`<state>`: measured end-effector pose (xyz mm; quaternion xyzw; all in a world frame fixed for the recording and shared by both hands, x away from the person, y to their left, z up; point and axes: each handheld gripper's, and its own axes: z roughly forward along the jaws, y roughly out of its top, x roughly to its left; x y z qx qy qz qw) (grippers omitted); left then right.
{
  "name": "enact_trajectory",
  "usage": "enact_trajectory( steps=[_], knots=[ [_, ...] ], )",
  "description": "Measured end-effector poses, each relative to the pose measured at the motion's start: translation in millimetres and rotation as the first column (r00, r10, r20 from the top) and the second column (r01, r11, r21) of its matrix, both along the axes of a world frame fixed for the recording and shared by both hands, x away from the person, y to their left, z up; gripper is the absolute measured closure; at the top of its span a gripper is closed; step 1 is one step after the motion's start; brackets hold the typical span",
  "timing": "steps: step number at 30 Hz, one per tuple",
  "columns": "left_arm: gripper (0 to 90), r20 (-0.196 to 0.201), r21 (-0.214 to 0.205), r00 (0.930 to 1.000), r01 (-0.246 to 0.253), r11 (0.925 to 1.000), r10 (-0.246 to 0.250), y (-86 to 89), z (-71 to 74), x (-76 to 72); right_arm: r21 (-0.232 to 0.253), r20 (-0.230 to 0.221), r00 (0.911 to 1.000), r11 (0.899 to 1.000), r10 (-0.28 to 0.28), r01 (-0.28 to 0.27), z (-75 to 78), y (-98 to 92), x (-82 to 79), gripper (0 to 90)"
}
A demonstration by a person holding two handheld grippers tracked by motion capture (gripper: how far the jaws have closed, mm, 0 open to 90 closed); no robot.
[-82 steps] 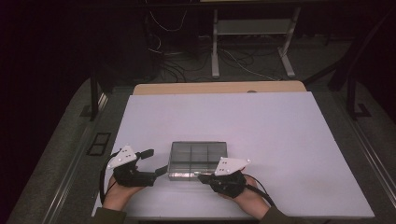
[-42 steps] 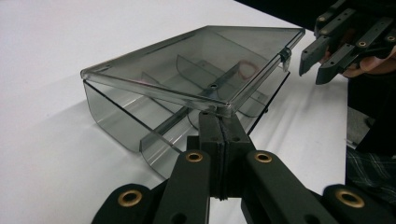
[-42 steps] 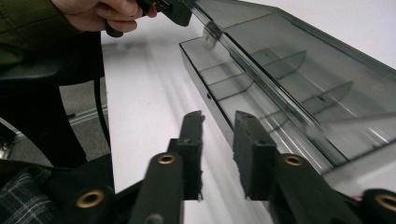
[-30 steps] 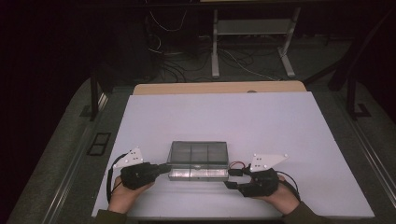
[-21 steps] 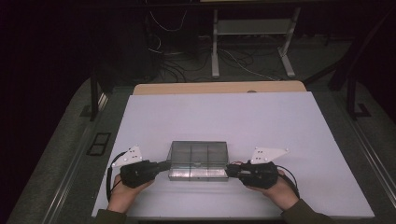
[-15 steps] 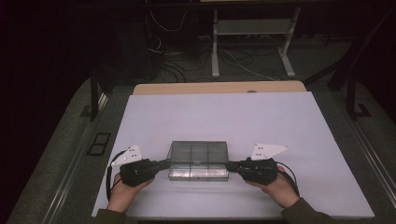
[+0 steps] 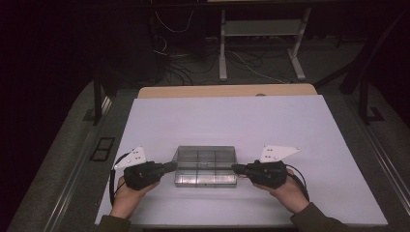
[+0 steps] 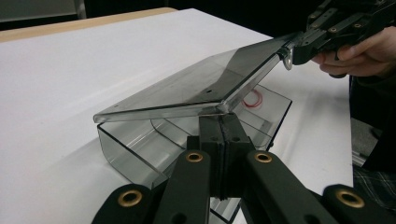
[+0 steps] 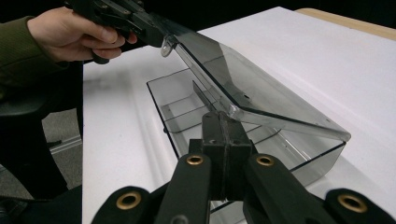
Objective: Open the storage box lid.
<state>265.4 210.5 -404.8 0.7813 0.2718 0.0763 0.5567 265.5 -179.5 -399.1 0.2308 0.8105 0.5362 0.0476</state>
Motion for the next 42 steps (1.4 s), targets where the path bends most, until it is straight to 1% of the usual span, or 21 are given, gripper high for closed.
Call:
enact_trajectory(
  steps=[7, 12, 16, 17, 19, 21, 23, 26, 29, 31, 33, 35, 37, 40, 42],
  knots=[
    [88.8, 0.0, -0.016, 1.0, -0.006, 0.9998, 0.006, 2.1, 2.0, 2.7, 0.005, 0.009, 1.0, 1.0, 0.0, -0.001, 5.4, 1.1, 3.3, 89.3],
    [88.7, 0.013, -0.003, 0.9999, -0.008, 1.0, 0.008, 3.1, 5.1, 3.3, 0.006, 0.013, 0.9999, 1.0, 0.001, -0.001, 6.3, 3.3, 6.6, 89.3],
    [87.7, 0.025, 0.007, 0.9993, -0.028, 0.9996, 0.028, 7.9, 8.1, 2.3, 0.007, 0.016, 0.9999, 1.0, 0.004, -0.004, 8.1, 4.4, 8.7, 89.3],
    [86.6, 0.031, 0.009, 0.9988, -0.038, 0.9993, 0.037, 9.7, 8.8, 2.2, 0.008, 0.016, 0.9999, 1.0, 0.004, -0.004, 8.7, 4.7, 9.0, 89.3],
    [81.4, 0.036, 0.01, 0.9981, -0.051, 0.9986, 0.051, 12.0, 9.9, 2.2, 0.006, 0.019, 0.9998, 1.0, 0.005, -0.005, 9.6, 5.3, 9.9, 89.3],
    [78.9, 0.044, 0.009, 0.997, -0.064, 0.9979, 0.064, 13.6, 11.2, 2.5, 0.009, 0.02, 0.9998, 1.0, 0.003, -0.003, 10.6, 5.5, 10.9, 89.3],
    [72.1, 0.048, 0.015, 0.9961, -0.075, 0.9971, 0.074, 13.6, 12.5, 3.9, 0.007, 0.022, 0.9997, 1.0, 0.005, -0.005, 11.2, 5.6, 11.8, 89.3],
    [61.3, 0.049, 0.012, 0.9964, -0.07, 0.9975, 0.069, 11.1, 14.5, 7.7, 0.009, 0.022, 0.9997, 1.0, 0.002, -0.002, 12.3, 5.4, 13.6, 89.3],
    [55.5, 0.062, 0.023, 0.9957, -0.071, 0.9972, 0.069, 8.1, 17.2, 11.2, 0.009, 0.023, 0.9997, 1.0, 0.002, -0.002, 13.8, 4.7, 15.3, 89.3],
    [54.3, 0.076, 0.027, 0.9945, -0.074, 0.9969, 0.072, 5.9, 18.6, 14.1, 0.014, 0.025, 0.9997, 1.0, 0.0, 0.0, 14.6, 4.6, 16.6, 89.3],
    [53.8, 0.08, 0.031, 0.9947, -0.067, 0.9973, 0.064, 3.3, 19.8, 16.6, 0.013, 0.02, 0.9998, 1.0, -0.005, 0.004, 15.5, 4.3, 17.4, 89.3],
    [53.8, 0.088, 0.033, 0.9944, -0.061, 0.9976, 0.058, 0.3, 20.7, 19.0, 0.017, 0.026, 0.9997, 1.0, -0.005, 0.005, 15.7, 3.9, 18.8, 89.3],
    [53.9, 0.1, 0.043, 0.9938, -0.052, 0.9977, 0.048, -3.8, 21.7, 21.1, 0.016, 0.025, 0.9997, 1.0, -0.007, 0.007, 16.1, 4.0, 19.5, 89.3],
    [55.4, 0.107, 0.045, 0.9936, -0.042, 0.9981, 0.037, -8.7, 22.5, 22.8, 0.016, 0.024, 0.9997, 1.0, -0.009, 0.009, 16.3, 3.8, 20.8, 89.3],
    [56.3, 0.12, 0.052, 0.992, -0.045, 0.9976, 0.039, -11.4, 23.5, 23.2, 0.019, 0.022, 0.9997, 1.0, -0.012, 0.011, 16.6, 3.2, 21.4, 89.3]
  ],
)
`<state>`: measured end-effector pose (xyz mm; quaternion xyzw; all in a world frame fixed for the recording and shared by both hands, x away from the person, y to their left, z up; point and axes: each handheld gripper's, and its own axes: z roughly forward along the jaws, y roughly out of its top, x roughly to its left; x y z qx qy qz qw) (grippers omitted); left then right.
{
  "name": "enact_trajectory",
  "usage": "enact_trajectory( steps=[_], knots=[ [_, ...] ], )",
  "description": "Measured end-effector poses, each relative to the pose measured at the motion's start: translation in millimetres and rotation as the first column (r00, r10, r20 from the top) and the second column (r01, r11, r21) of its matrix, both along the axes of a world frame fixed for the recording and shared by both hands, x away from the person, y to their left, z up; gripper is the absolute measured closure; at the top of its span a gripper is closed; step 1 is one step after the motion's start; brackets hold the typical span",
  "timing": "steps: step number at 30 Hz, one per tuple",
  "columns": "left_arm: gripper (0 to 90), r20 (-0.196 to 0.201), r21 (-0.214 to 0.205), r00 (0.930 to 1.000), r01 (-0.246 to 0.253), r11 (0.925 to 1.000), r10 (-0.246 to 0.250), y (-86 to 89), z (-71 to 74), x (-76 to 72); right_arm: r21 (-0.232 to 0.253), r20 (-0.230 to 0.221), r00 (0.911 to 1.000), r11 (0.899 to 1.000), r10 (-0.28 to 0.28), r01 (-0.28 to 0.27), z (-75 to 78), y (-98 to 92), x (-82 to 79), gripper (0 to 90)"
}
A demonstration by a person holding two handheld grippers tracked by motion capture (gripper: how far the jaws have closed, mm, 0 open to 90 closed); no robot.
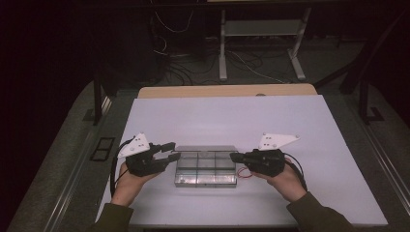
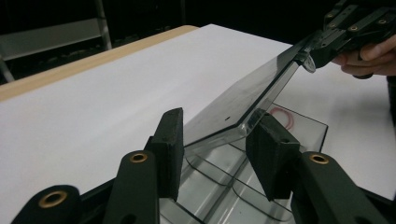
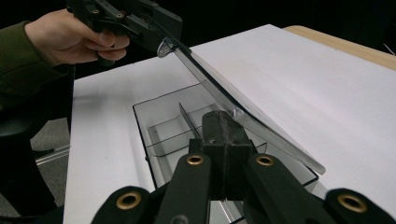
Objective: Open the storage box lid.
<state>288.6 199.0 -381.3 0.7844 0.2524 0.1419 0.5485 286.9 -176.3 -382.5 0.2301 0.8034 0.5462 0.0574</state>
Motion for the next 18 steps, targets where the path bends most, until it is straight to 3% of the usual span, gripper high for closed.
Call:
enact_trajectory(
  steps=[9, 18],
  knots=[
    [58.3, 0.018, -0.001, 0.9998, 0.012, 0.9999, -0.012, -4.5, 5.0, -3.1, 0.008, 0.011, 0.9998, 1.0, -0.014, 0.013, 3.1, -4.0, 2.1, 89.3],
    [58.2, 0.036, -0.015, 0.9993, 0.012, 0.9998, -0.011, -11.7, 8.8, 3.9, 0.012, 0.011, 0.9998, 1.0, -0.017, 0.016, 3.2, -5.9, 3.1, 89.2]
  ],
)
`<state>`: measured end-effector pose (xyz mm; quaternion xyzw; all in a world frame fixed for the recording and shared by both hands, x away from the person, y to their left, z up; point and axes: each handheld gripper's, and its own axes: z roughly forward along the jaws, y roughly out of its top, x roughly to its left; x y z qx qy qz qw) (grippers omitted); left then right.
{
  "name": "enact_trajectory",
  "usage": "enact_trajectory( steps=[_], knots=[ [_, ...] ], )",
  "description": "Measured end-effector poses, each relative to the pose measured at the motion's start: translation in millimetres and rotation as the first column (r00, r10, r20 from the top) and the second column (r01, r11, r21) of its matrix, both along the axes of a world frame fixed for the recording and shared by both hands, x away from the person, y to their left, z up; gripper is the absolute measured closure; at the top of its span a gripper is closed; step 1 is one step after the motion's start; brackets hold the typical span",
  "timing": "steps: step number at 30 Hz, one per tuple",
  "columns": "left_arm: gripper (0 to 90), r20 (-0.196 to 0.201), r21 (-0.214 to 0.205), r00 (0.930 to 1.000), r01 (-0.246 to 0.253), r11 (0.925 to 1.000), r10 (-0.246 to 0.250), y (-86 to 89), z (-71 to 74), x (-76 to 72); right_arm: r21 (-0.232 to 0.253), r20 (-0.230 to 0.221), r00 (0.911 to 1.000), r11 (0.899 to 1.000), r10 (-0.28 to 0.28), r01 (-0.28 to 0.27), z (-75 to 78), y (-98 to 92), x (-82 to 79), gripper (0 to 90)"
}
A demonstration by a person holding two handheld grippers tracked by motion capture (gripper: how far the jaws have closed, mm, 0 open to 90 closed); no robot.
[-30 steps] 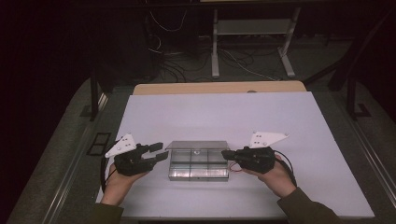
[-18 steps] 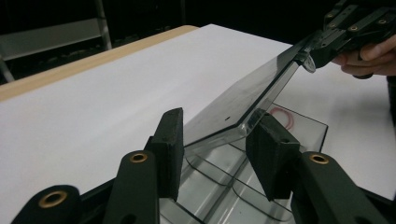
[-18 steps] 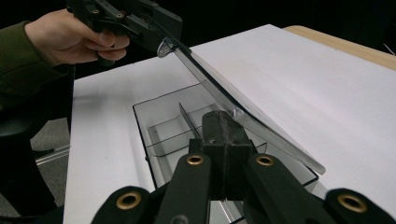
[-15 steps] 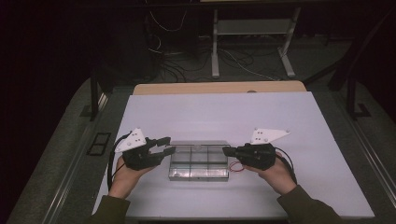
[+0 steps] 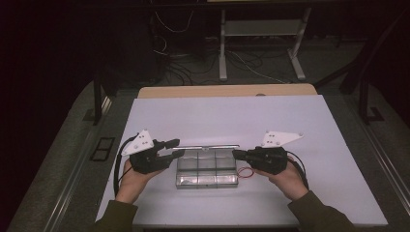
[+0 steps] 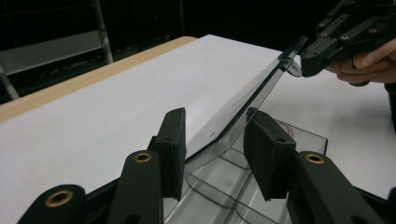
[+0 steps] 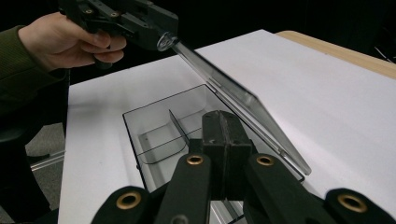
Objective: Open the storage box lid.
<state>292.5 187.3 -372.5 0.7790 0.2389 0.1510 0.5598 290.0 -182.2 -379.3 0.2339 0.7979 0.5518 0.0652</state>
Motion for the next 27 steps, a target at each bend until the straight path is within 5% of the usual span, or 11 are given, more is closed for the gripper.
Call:
enact_trajectory(
  steps=[7, 20, 27],
  knots=[
    [58.2, 0.018, -0.009, 0.9998, -0.011, 0.9999, 0.011, -4.0, 2.7, 4.5, -0.008, -0.011, 0.9999, 1.0, -0.007, 0.007, -3.0, -5.7, -2.3, 84.7],
    [61.5, 0.05, -0.035, 0.9986, -0.014, 0.9993, 0.016, -3.5, 3.8, 17.8, -0.053, -0.044, 0.9937, 0.994, -0.103, 0.101, -23.8, -36.9, -10.9, 49.5],
    [62.7, 0.052, -0.039, 0.9985, -0.016, 0.9991, 0.018, -3.9, 6.1, 27.5, -0.065, -0.042, 0.9871, 0.986, -0.155, 0.152, -30.2, -55.6, -15.7, 38.9]
  ],
)
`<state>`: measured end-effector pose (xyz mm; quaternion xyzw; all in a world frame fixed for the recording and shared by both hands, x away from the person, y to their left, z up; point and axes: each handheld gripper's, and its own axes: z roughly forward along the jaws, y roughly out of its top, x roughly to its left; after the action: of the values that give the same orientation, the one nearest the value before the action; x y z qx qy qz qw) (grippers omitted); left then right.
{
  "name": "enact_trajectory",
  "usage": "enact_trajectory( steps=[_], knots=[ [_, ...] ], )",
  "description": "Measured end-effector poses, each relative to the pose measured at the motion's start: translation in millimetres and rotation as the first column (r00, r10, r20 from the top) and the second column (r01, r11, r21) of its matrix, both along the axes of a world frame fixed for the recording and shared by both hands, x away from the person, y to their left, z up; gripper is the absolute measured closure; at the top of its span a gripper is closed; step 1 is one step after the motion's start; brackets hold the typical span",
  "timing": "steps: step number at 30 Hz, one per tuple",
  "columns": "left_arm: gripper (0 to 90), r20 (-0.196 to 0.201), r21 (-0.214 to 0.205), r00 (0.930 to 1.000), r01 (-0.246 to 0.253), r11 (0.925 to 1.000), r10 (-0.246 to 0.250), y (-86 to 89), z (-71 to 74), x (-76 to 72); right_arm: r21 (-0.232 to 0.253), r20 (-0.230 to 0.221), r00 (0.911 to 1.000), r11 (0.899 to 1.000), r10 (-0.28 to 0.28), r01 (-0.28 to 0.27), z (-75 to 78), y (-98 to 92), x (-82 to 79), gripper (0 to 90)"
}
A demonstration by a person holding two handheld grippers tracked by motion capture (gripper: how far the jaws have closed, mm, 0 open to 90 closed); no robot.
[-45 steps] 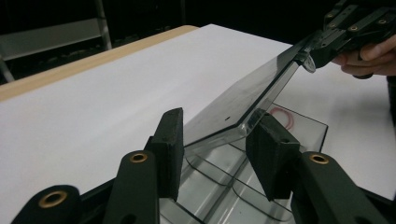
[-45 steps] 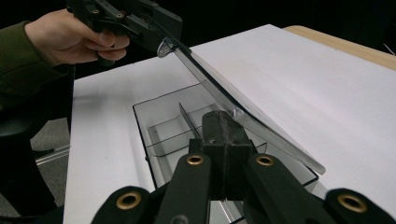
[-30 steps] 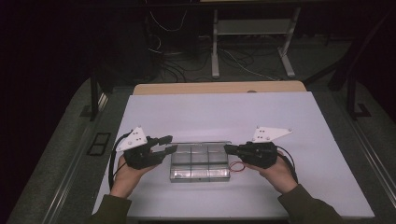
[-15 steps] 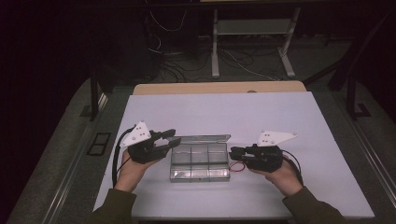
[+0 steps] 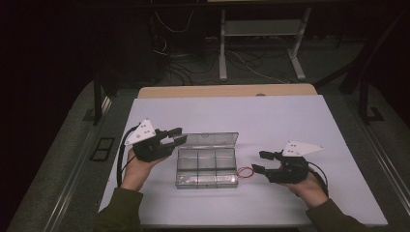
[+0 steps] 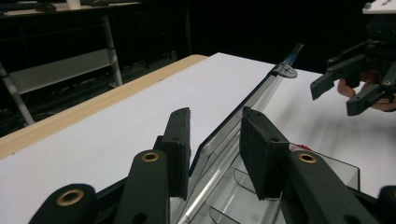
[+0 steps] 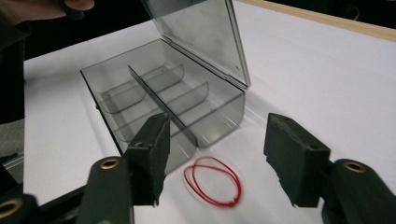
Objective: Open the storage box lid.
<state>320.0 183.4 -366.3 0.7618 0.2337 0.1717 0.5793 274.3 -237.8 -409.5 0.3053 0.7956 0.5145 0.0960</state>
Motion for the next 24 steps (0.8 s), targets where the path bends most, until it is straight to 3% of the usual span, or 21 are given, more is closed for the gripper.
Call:
enact_trajectory(
  steps=[11, 24],
  knots=[
    [64.0, 0.009, 0.019, 0.9998, -0.017, 0.9997, 0.017, -2.2, 3.1, 16.2, -0.039, -0.006, 0.9989, 0.998, -0.047, 0.047, -15.4, -22.8, -11.2, 32.4],
    [64.7, -0.005, 0.001, 0.9994, -0.034, 0.9994, 0.034, -2.1, 0.3, 39.6, -0.071, -0.004, 0.9946, 0.992, -0.104, 0.103, -31.9, -43.5, -23.6, 26.6]
  ],
)
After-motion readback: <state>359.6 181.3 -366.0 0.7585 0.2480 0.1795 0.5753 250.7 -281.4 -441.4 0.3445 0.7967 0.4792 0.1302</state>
